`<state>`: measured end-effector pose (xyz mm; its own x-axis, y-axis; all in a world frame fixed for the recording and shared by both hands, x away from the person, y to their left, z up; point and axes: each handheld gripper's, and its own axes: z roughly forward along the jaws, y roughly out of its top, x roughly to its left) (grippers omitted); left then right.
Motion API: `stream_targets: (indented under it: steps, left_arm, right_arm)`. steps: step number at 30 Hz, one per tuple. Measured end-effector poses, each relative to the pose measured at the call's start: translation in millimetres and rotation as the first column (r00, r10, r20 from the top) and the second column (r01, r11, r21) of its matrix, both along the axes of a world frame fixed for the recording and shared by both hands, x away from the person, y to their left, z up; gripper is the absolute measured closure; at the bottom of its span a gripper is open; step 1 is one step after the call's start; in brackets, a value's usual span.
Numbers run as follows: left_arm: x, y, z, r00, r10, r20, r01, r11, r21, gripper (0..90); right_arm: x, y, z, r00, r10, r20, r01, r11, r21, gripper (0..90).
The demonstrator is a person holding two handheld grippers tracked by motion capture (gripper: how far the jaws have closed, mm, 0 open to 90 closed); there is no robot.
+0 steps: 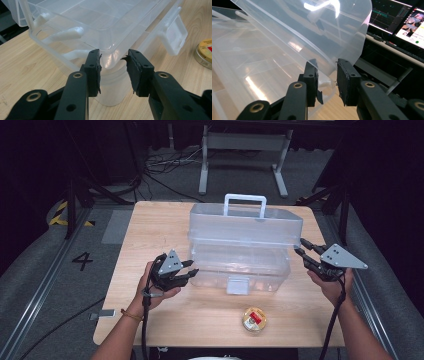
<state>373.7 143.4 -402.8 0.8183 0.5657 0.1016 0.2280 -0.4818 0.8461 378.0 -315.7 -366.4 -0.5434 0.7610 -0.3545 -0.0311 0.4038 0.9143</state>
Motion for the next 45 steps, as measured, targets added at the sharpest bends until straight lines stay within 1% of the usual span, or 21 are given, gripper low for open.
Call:
stream_targets:
  steps: [4,7,12,13,15,16,18,19,20,22,24,27,31,32,34,39,40,42,43,44,45]
  left_arm:
    - [0.1,0.0,0.6,0.9999,-0.013,-0.002,0.013,0.9999,0.002,63.0]
    - [0.1,-0.5,0.0,0.9998,-0.019,-0.004,0.019,0.9998,0.0,62.6]
    - [-0.9,-2.2,0.8,0.9998,-0.021,0.003,0.021,0.9998,0.007,60.4]
    - [-1.1,-2.4,1.4,0.9997,-0.021,0.008,0.021,0.9997,0.009,59.7]
    - [-1.6,-2.6,2.8,0.9996,-0.025,0.012,0.025,0.9997,-0.002,59.2]
    - [-2.2,-2.5,3.7,0.9994,-0.031,0.016,0.031,0.9995,-0.006,59.2]
    - [-4.1,-3.6,5.7,0.9989,-0.034,0.033,0.034,0.9994,-0.003,59.1]
    - [-4.5,-4.1,6.3,0.9985,-0.041,0.038,0.041,0.9992,0.001,59.0]
    - [-5.5,-5.7,7.4,0.9975,-0.045,0.054,0.044,0.9989,0.016,58.6]
    - [-6.3,-8.1,9.2,0.996,-0.057,0.069,0.054,0.9979,0.036,58.1]
    - [-6.7,-11.2,10.7,0.9942,-0.08,0.071,0.078,0.9963,0.035,57.9]
    - [-6.0,-16.8,9.7,0.9928,-0.101,0.065,0.098,0.9944,0.039,57.1]
    - [-4.1,-24.9,6.1,0.9912,-0.125,0.045,0.123,0.9913,0.048,56.1]
    - [-2.9,-27.2,5.6,0.991,-0.127,0.042,0.124,0.9904,0.061,56.0]
    - [-1.0,-30.1,5.0,0.9899,-0.136,0.038,0.134,0.9889,0.064,55.2]
    - [5.3,-37.0,2.8,0.9879,-0.155,0.009,0.153,0.9839,0.093,54.0]
    - [5.9,-38.2,2.3,0.987,-0.16,-0.003,0.16,0.9825,0.095,54.0]
    - [6.9,-40.8,1.2,0.9862,-0.166,-0.002,0.165,0.9785,0.124,53.6]
    - [7.7,-41.8,0.2,0.9848,-0.173,-0.011,0.173,0.9757,0.134,53.5]
    - [7.7,-41.8,0.2,0.9848,-0.173,-0.011,0.173,0.9757,0.134,53.5]
    - [8.8,-43.4,-1.7,0.9837,-0.178,-0.027,0.18,0.9715,0.155,53.5]
  right_arm:
    - [5.2,-1.6,5.5,0.9997,0.006,-0.022,-0.006,1.0,0.022,70.9]
    - [6.9,0.3,7.0,0.9998,-0.015,-0.015,0.015,1.0,0.006,72.0]
    - [11.3,1.3,9.4,0.9992,-0.039,-0.011,0.039,0.999,0.025,73.2]
    - [12.1,1.8,10.3,0.999,-0.043,-0.013,0.044,0.999,0.031,73.6]
    - [13.0,3.8,12.0,0.9981,-0.062,0.002,0.062,0.998,0.031,74.3]
    - [13.6,4.3,13.0,0.998,-0.064,-0.001,0.064,0.997,0.034,74.3]
    - [15.9,4.3,14.9,0.9976,-0.069,0.001,0.069,0.997,0.046,74.9]
    - [17.0,4.0,15.8,0.9976,-0.07,-0.004,0.07,0.996,0.05,75.0]
    - [17.9,3.9,16.5,0.9975,-0.07,-0.004,0.07,0.996,0.05,75.0]
    - [19.1,5.2,19.2,0.9965,-0.084,-0.004,0.084,0.996,0.036,75.8]
    - [20.3,6.5,21.1,0.996,-0.089,-0.002,0.089,0.995,0.034,76.2]
    - [22.5,7.3,24.4,0.9951,-0.098,-0.004,0.099,0.995,0.03,76.6]
    - [25.7,8.1,27.3,0.9943,-0.106,-0.008,0.106,0.993,0.043,77.1]
    - [26.5,8.0,28.1,0.994,-0.109,-0.006,0.11,0.993,0.041,77.2]
    - [28.2,9.2,30.3,0.9934,-0.115,-0.007,0.115,0.992,0.043,77.5]
    - [33.4,11.0,36.6,0.9915,-0.13,-0.008,0.13,0.991,0.035,78.4]
    - [33.8,11.2,37.4,0.9914,-0.13,-0.011,0.131,0.991,0.033,78.4]
    - [34.9,12.3,38.7,0.9906,-0.137,-0.008,0.137,0.99,0.03,78.7]
    - [35.2,12.3,39.4,0.9906,-0.137,-0.01,0.137,0.99,0.027,78.8]
    - [35.2,12.3,39.4,0.9906,-0.137,-0.01,0.137,0.99,0.027,78.8]
    - [35.8,12.4,39.6,0.9904,-0.138,-0.01,0.138,0.99,0.031,78.8]
